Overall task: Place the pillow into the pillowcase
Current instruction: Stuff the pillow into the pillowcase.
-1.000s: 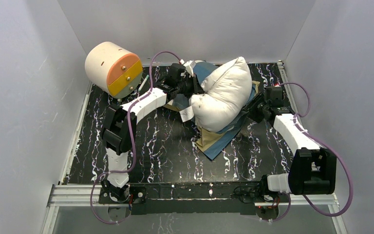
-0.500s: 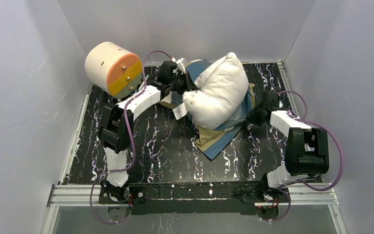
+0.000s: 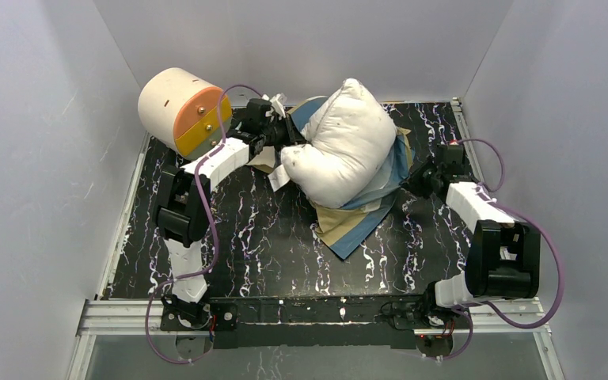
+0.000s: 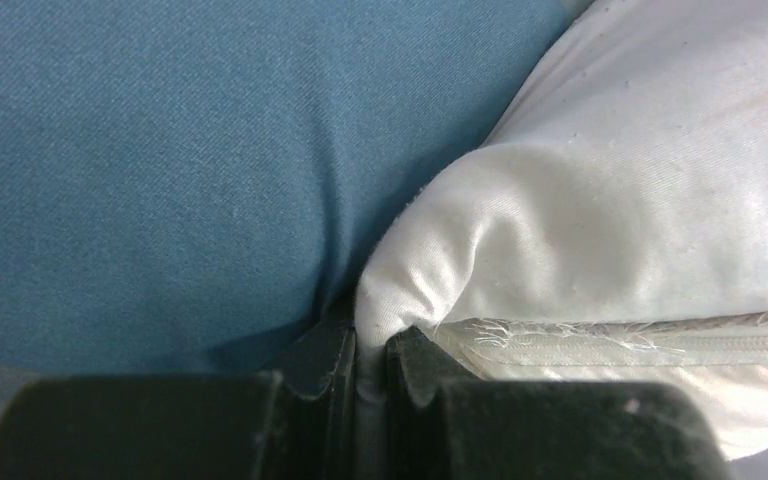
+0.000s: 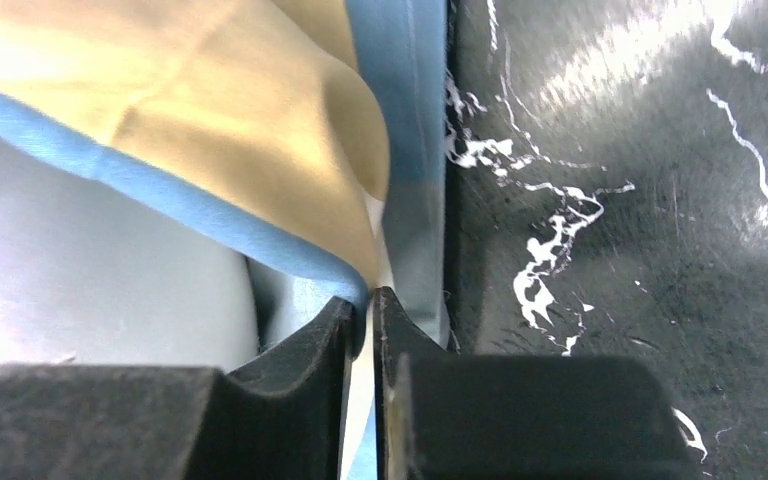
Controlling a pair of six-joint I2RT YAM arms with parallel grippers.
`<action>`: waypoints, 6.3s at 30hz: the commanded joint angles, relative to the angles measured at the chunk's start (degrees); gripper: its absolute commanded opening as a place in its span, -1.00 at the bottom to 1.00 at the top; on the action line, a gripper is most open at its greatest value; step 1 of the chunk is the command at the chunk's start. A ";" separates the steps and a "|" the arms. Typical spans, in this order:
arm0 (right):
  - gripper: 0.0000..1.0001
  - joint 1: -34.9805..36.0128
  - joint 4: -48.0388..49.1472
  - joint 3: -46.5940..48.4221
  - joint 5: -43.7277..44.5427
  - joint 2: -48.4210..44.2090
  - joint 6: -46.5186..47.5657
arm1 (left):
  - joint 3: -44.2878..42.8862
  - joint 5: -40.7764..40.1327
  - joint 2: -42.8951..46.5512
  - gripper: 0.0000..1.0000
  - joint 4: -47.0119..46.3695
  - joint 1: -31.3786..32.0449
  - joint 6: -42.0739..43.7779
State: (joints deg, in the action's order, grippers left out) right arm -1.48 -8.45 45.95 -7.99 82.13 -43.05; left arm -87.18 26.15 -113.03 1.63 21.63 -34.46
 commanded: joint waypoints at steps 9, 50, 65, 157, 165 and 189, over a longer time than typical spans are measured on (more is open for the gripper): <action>-0.32 7.74 -11.77 11.33 6.84 -4.06 -1.05 | 7.92 -15.98 -5.92 -1.00 8.77 -4.29 4.25; -0.49 18.96 -25.83 29.40 31.81 21.53 -7.68 | 11.41 -15.11 -3.17 -1.00 6.50 -2.86 3.87; -0.97 14.07 5.29 11.05 9.18 0.33 2.82 | 12.99 -16.00 -2.36 -1.00 6.19 -2.27 4.04; -0.97 19.21 32.24 20.18 -34.48 -6.77 3.63 | 24.61 -39.79 10.45 -1.00 7.08 16.30 3.77; -0.97 20.64 8.55 22.12 -17.93 -7.82 10.46 | 20.38 -40.56 17.78 -0.63 10.56 22.86 2.85; -0.97 12.81 3.73 28.13 -40.58 -4.20 23.14 | -8.75 -11.66 24.99 0.73 2.92 13.82 20.04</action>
State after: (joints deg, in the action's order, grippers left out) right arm 10.50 -5.06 70.02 -41.01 78.24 -22.63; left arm -92.64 4.05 -87.37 7.79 39.18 -10.70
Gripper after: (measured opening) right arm 0.031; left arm 0.863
